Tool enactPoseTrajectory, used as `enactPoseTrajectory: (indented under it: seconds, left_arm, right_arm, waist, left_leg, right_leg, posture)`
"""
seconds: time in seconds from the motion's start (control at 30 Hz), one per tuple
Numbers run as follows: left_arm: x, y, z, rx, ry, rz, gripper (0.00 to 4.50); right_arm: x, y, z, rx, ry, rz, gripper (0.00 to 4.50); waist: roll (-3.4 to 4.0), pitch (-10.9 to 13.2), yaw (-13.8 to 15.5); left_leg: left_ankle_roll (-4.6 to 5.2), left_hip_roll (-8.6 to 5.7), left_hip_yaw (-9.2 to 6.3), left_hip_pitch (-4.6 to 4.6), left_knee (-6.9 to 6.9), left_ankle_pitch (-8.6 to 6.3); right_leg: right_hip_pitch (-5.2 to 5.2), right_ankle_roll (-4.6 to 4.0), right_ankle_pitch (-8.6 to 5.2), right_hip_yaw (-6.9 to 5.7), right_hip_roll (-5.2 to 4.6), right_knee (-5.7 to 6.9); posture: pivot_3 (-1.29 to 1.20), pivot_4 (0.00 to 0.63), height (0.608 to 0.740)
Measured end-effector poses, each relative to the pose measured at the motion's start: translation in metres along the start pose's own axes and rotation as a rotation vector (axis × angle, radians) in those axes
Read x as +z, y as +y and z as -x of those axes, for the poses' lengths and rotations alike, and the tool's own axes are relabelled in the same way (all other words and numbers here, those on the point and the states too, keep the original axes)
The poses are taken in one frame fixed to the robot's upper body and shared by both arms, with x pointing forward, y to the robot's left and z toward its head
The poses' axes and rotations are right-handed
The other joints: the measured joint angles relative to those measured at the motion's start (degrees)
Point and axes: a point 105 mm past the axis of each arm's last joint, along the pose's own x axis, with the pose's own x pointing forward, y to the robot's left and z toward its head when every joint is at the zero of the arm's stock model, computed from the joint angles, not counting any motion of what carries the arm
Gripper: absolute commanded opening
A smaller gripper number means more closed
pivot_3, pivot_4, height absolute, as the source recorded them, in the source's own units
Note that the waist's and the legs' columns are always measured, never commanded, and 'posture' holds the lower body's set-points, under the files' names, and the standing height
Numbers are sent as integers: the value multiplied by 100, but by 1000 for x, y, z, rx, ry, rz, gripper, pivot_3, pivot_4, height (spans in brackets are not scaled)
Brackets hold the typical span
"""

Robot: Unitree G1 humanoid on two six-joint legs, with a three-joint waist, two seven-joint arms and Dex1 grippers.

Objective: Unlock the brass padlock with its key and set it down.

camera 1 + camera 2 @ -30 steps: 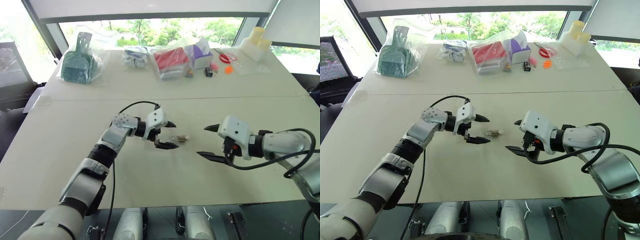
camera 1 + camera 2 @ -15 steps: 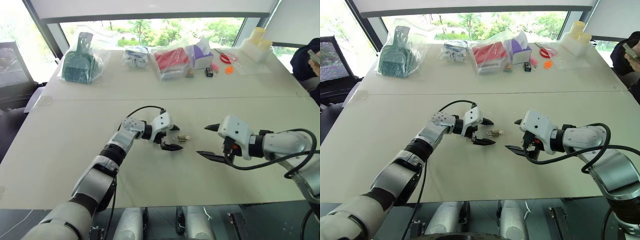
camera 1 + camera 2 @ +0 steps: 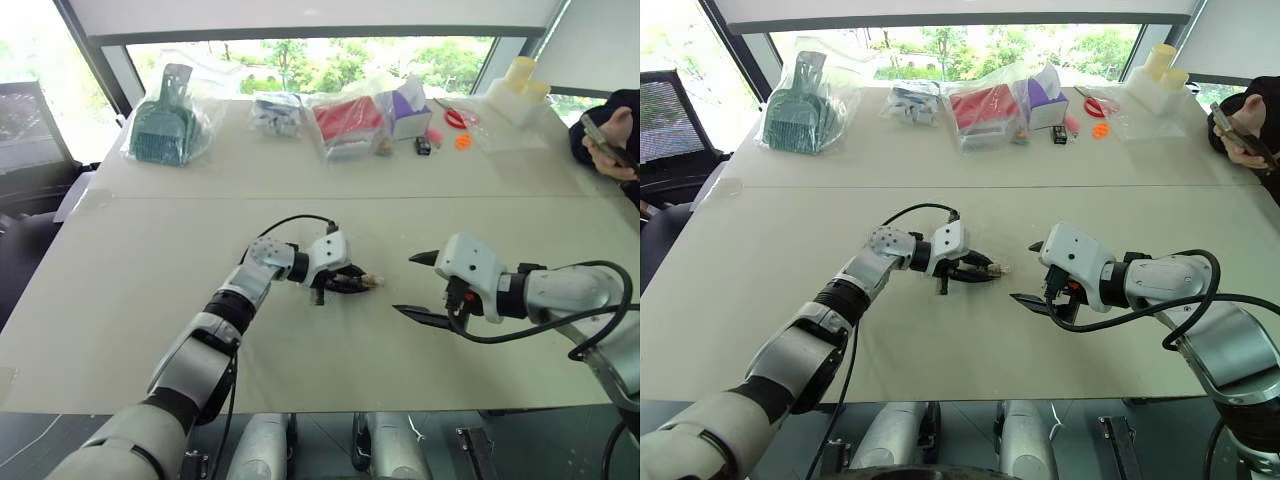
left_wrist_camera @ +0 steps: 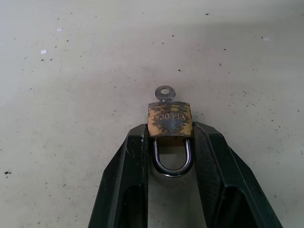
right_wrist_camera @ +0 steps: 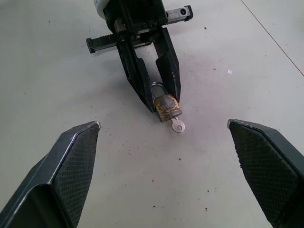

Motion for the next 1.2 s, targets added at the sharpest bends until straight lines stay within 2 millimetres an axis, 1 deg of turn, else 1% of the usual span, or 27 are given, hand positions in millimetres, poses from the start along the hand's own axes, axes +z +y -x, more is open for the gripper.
enactPoseTrajectory:
  seconds: [0.13,0.23,0.33,0.4,0.43,0.5,0.63,0.73,0.83,0.97,1.03,1.1,1.13,1.17,1.2]
  left_arm:
    - [0,2,1,19,2,-2,736]
    - [5,11,8,52,-5,8,736]
    - [24,29,25,99,-36,-10,736]
    - [45,40,39,119,-65,-41,736]
    - [55,44,46,124,-81,-58,736]
    - [64,46,55,115,-87,-76,736]
    - [61,44,63,86,-59,-52,736]
    - [63,42,67,71,-59,-52,736]
    - [63,39,69,56,-56,-47,736]
    - [61,36,69,40,-50,-33,736]
    - [62,36,69,37,-50,-36,736]
    - [62,35,69,36,-49,-35,736]
    - [61,35,69,36,-49,-35,736]
    - [62,35,69,36,-49,-34,736]
    - [62,35,69,35,-49,-34,736]
  right_arm:
    - [3,-3,-3,-19,-4,43,4500]
    - [2,-9,-10,-62,-5,94,4500]
    - [2,-14,-20,-101,2,189,4500]
    - [6,-20,-28,-144,-3,284,4500]
    - [8,-23,-32,-164,-5,343,4500]
    - [9,-28,-39,-194,5,435,4500]
    - [17,-36,-52,-252,-16,573,4500]
    - [26,-40,-58,-282,-37,659,4500]
    - [30,-39,-63,-293,-52,700,4500]
    - [32,-36,-68,-293,-65,713,4500]
    - [34,-35,-70,-294,-73,723,3961]
    - [36,-34,-71,-293,-77,731,3184]
    - [36,-34,-71,-291,-78,736,2598]
    - [36,-33,-72,-290,-77,744,2258]
    - [36,-33,-72,-290,-74,751,1645]
  waist:
    - [0,0,-3]
    - [0,0,-3]
    - [0,1,-4]
    - [0,1,-4]
    - [0,0,-6]
    - [1,0,-9]
    - [1,0,-15]
    - [1,0,-6]
    - [1,0,-10]
    - [1,0,-14]
    - [1,0,-12]
    - [1,0,-13]
    - [1,0,-11]
    - [1,0,-11]
    - [1,0,-12]
  left_leg:
    - [0,0,0,0,0,0]
    - [0,0,1,-2,0,0]
    - [0,-2,2,-8,0,0]
    - [0,-3,5,-8,0,0]
    - [0,-3,5,-8,0,0]
    - [-1,-5,8,-7,-1,1]
    - [-2,-5,17,-8,-1,2]
    - [-2,-5,21,-8,-1,2]
    - [-2,-5,25,-8,-1,2]
    - [-3,-5,27,-8,-1,3]
    - [-3,-5,26,-8,-1,3]
    - [-3,-5,26,-8,-1,3]
    - [-3,-5,26,-8,-1,3]
    - [-3,-5,26,-8,-1,3]
    - [-3,-5,26,-8,-1,3]
  right_leg:
    - [0,0,0,0,0,0]
    - [-4,0,0,0,1,1]
    - [-10,1,0,-1,2,2]
    - [-10,2,0,-1,2,2]
    - [-9,2,0,-1,2,1]
    - [-8,3,-1,0,3,1]
    - [-9,4,0,-1,6,4]
    - [-9,4,0,-1,6,4]
    - [-9,4,0,-1,6,3]
    - [-9,4,0,-1,6,5]
    - [-9,4,0,-1,6,5]
    - [-9,4,0,-1,6,5]
    - [-9,4,0,-1,6,5]
    - [-9,4,0,-1,6,5]
    - [-9,4,0,-1,6,5]
  posture:
    - [0,150,740]
    - [0,150,740]
    - [0,150,740]
    - [0,150,740]
    - [0,150,740]
    - [0,150,740]
    - [0,150,740]
    - [0,150,740]
    - [0,150,740]
    - [0,150,740]
    - [0,150,740]
    - [0,150,740]
    - [0,150,740]
    - [0,150,740]
    - [0,150,740]
